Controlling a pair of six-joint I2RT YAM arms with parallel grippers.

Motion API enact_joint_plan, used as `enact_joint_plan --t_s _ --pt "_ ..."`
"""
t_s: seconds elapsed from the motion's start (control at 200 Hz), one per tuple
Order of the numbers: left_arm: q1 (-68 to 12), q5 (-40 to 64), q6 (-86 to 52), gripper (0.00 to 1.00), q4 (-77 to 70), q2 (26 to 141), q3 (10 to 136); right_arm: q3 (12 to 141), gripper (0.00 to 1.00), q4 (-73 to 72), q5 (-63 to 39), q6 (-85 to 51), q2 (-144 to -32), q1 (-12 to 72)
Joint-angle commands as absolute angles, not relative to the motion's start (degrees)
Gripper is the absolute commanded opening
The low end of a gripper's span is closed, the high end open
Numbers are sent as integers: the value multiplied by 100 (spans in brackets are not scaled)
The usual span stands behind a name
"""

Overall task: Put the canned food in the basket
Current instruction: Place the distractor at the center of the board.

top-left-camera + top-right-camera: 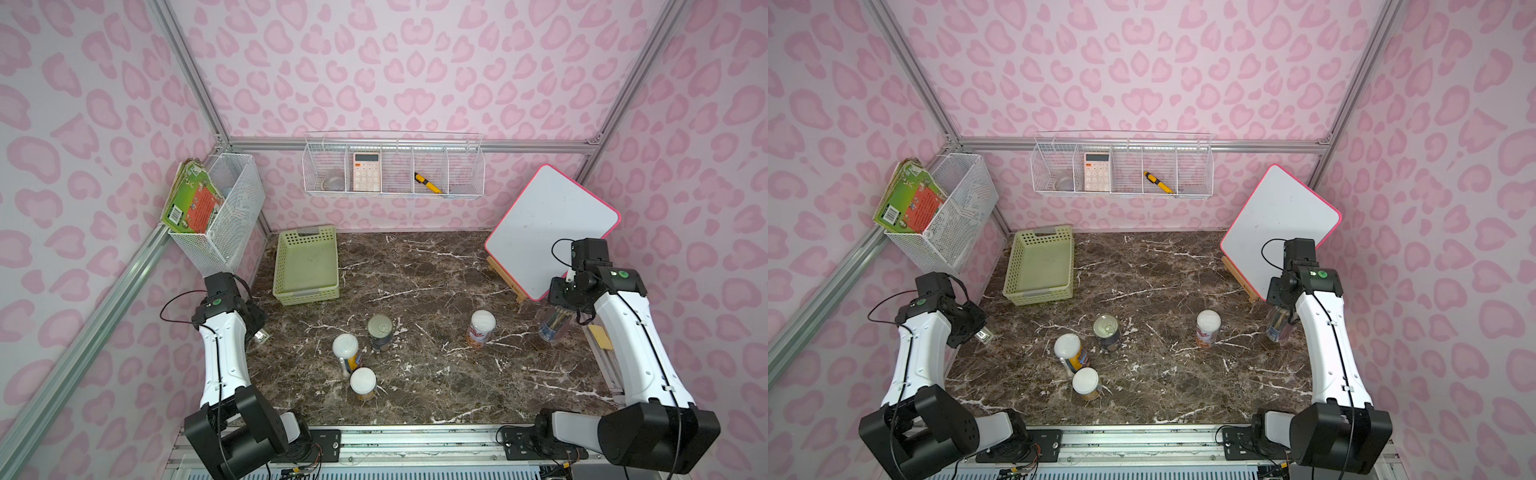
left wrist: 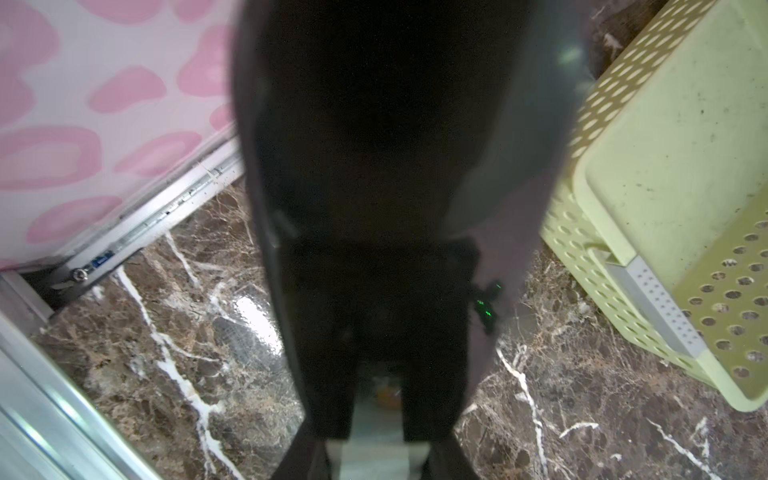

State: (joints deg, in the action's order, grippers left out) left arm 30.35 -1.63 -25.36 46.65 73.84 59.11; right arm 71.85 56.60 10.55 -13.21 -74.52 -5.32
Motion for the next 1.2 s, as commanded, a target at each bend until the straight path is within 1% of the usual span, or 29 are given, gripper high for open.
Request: enact_joint_plan --t_s 0.0,0.16,0.26,0.37,0.505,0.685,0.73,0.81,0.885,0.89,0.93,0.95,0.955,0.975,1.01,1.03,1.085,1.1,1.135,1.155,1.195 --pt "3163 -243 -2724 0 4281 7476 5835 6906 28 4884 925 -1247 -7463 -692" --pt "3171 -325 -2758 0 4288 7968 5853 6546 29 4578 1011 -1296 -7450 -762" --pt "3173 -282 -2647 0 4537 8382 6135 6534 29 4527 1000 -1353 -7397 -819" --pt "3173 -530 -2692 0 4633 8802 6237 6396 30 4445 959 -1393 -7316 -844" --pt "3173 -209 -2716 0 4663 9333 6251 6231 30 4346 865 -1450 -7268 -841" --pt "3165 206 -2725 0 4491 9579 6118 6137 31 4333 846 -1477 -7217 -845" --pt "3143 260 -2725 1 4500 9693 6115 6118 33 4333 831 -1477 -7206 -845" --pt "3114 359 -2724 21 4590 9887 6174 6095 38 4326 817 -1468 -7205 -851" --pt "3063 410 -2732 33 4637 9984 6203 6078 56 4331 787 -1462 -7181 -844" --pt "3061 416 -2728 34 4634 9984 6204 6078 56 4331 787 -1462 -7181 -844" --pt "3033 424 -2729 39 4641 9985 6205 6070 67 4325 768 -1467 -7159 -840" --pt "3017 415 -2733 41 4647 9984 6205 6070 70 4324 765 -1460 -7155 -843" --pt "3012 410 -2733 42 4653 9980 6205 6070 73 4324 754 -1455 -7148 -844" --pt "2994 418 -2734 44 4660 9964 6213 6080 78 4329 743 -1450 -7146 -837" --pt "2960 435 -2733 46 4705 9930 6238 6092 84 4346 726 -1450 -7132 -840" --pt "2939 431 -2733 48 4735 9893 6254 6100 88 4359 721 -1442 -7122 -843" --pt "2869 413 -2733 50 4796 9685 6259 6156 95 4388 696 -1420 -7064 -841" --pt "2847 421 -2733 51 4803 9600 6251 6173 99 4398 673 -1416 -7044 -842" --pt "2777 414 -2741 52 4821 9424 6241 6223 100 4424 639 -1409 -6983 -837" --pt "2742 386 -2756 55 4844 9292 6240 6255 100 4437 646 -1406 -6954 -843" --pt "2691 352 -2797 57 4888 9012 6233 6335 100 4477 711 -1398 -6898 -843"
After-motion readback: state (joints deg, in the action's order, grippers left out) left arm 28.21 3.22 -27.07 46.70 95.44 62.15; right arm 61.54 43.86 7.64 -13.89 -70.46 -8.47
